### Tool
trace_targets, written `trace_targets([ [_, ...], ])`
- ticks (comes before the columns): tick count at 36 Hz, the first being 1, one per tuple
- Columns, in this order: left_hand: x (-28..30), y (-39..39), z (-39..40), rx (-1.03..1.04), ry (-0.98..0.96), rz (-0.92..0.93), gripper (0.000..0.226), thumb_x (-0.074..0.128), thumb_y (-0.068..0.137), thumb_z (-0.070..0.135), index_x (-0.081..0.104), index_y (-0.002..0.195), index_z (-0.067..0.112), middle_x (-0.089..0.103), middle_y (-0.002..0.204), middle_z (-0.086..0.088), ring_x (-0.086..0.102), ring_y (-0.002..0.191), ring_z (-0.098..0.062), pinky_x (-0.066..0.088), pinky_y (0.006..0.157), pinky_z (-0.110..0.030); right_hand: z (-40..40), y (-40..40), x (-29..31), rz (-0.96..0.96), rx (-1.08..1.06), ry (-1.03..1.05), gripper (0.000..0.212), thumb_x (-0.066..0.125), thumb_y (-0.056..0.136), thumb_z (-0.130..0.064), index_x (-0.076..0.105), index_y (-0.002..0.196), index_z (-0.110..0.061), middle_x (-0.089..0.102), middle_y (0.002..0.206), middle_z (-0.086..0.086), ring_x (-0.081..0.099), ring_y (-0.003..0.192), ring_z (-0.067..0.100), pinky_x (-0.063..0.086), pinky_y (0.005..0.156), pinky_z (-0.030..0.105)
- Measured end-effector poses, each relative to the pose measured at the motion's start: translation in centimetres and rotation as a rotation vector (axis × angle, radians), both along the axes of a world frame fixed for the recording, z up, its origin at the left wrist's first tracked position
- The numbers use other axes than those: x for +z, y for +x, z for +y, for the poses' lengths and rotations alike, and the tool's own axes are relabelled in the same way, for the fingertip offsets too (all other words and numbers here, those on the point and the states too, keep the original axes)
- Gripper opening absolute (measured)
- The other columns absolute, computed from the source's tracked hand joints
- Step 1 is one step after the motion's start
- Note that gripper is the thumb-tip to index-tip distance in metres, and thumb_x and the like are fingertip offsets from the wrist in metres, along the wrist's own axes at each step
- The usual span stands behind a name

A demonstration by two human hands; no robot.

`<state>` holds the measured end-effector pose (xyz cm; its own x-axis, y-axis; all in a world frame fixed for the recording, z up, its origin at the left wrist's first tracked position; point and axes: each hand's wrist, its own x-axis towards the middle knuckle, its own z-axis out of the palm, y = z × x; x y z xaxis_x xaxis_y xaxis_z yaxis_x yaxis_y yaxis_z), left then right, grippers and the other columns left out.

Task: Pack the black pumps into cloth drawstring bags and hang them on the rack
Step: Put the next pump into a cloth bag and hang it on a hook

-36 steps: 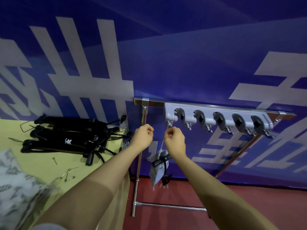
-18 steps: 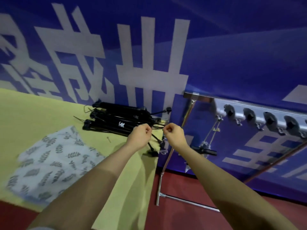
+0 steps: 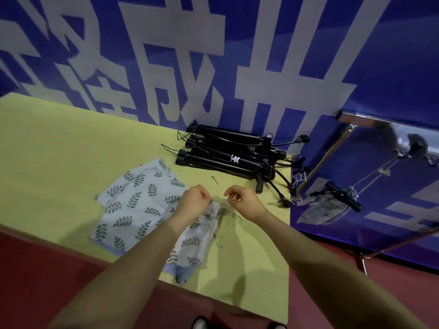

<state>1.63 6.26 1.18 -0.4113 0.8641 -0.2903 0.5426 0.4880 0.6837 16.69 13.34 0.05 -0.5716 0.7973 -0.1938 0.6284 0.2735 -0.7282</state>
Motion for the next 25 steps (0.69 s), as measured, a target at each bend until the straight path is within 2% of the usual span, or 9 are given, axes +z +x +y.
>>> trace_targets([
  [3,-1.3,-0.7,-0.9,-0.045,-0.038,0.0,0.009,0.053,0.092,0.012,0.059,0.085,0.015,0.062,0.092,-0.005,0.057,0.084,-0.02,0.045,0.073,-0.026,-1.0,-1.2,-1.4,-0.161,0.146,0.03,0.034,0.057,0.086,-0.005,0.063,0.119,-0.012,0.061,0.116,0.01,0.055,0.107,0.026,0.043,0.091,0.032],
  [5,-2.1,-1.0,-1.3,-0.063,-0.062,-0.008,0.007,0.055,0.091,0.013,0.059,0.085,0.016,0.064,0.096,-0.005,0.061,0.087,-0.022,0.052,0.076,-0.033,-1.6,-1.9,-2.1,-0.219,0.194,0.07,0.04,0.06,0.084,-0.007,0.062,0.123,-0.014,0.06,0.121,0.012,0.053,0.113,0.028,0.038,0.093,0.03],
  [7,-2.8,-1.0,-1.5,-0.103,-0.091,-0.007,0.003,0.059,0.089,0.014,0.06,0.091,0.015,0.067,0.102,-0.007,0.062,0.091,-0.021,0.053,0.081,-0.035,-1.9,-2.3,-2.8,-0.2,0.188,0.073,0.04,0.063,0.081,-0.007,0.064,0.121,-0.015,0.062,0.118,0.013,0.055,0.111,0.029,0.04,0.09,0.031],
  [10,-3.3,-0.6,-1.4,-0.218,-0.138,0.036,0.03,0.064,0.086,0.03,0.057,0.109,0.013,0.061,0.113,-0.006,0.058,0.102,-0.02,0.049,0.091,-0.036,-2.0,-2.5,-3.4,-0.18,0.123,0.097,0.033,0.066,0.082,-0.013,0.069,0.114,-0.018,0.063,0.113,0.011,0.058,0.105,0.029,0.045,0.089,0.035],
  [14,-3.7,-0.4,-1.3,-0.384,-0.225,0.234,0.058,0.056,0.084,0.054,0.044,0.126,0.016,0.046,0.127,-0.007,0.041,0.12,-0.025,0.038,0.099,-0.039,-1.5,-3.0,-3.9,-0.126,0.018,0.124,0.017,0.064,0.087,-0.023,0.074,0.1,-0.018,0.063,0.104,0.003,0.058,0.101,0.023,0.043,0.091,0.038],
  [17,-3.4,-0.7,-1.3,-0.368,-0.14,0.338,0.054,0.053,0.089,0.046,0.04,0.13,0.014,0.041,0.127,-0.008,0.037,0.12,-0.025,0.035,0.102,-0.037,-1.1,-3.6,-3.4,-0.005,-0.048,0.093,0.016,0.062,0.09,-0.028,0.069,0.085,-0.014,0.057,0.091,-0.003,0.058,0.094,0.023,0.043,0.09,0.043],
  [19,-2.6,-1.1,-1.3,-0.344,-0.06,0.406,0.046,0.051,0.092,0.035,0.041,0.13,0.012,0.038,0.127,-0.008,0.034,0.12,-0.024,0.034,0.103,-0.035,-1.0,-3.9,-2.8,0.08,-0.084,0.059,0.021,0.06,0.092,-0.031,0.06,0.077,-0.016,0.056,0.082,-0.001,0.056,0.083,0.022,0.044,0.082,0.04],
  [22,-0.9,-2.0,-1.1,-0.329,0.072,0.458,0.039,0.05,0.093,0.025,0.042,0.128,0.01,0.036,0.124,-0.008,0.038,0.112,-0.02,0.038,0.096,-0.028,-0.7,-4.2,-1.5,0.204,-0.151,0.006,0.024,0.058,0.093,-0.03,0.054,0.074,-0.015,0.053,0.068,0.0,0.048,0.065,0.016,0.039,0.064,0.033],
  [25,1.4,-2.7,-0.9,-0.389,0.14,0.411,0.03,0.049,0.093,0.014,0.037,0.121,0.012,0.04,0.119,-0.008,0.049,0.084,-0.015,0.039,0.063,-0.02,-0.1,-4.2,-0.5,0.249,-0.174,0.021,0.023,0.058,0.094,-0.027,0.057,0.08,-0.009,0.054,0.07,0.005,0.047,0.065,0.015,0.035,0.06,0.028],
])
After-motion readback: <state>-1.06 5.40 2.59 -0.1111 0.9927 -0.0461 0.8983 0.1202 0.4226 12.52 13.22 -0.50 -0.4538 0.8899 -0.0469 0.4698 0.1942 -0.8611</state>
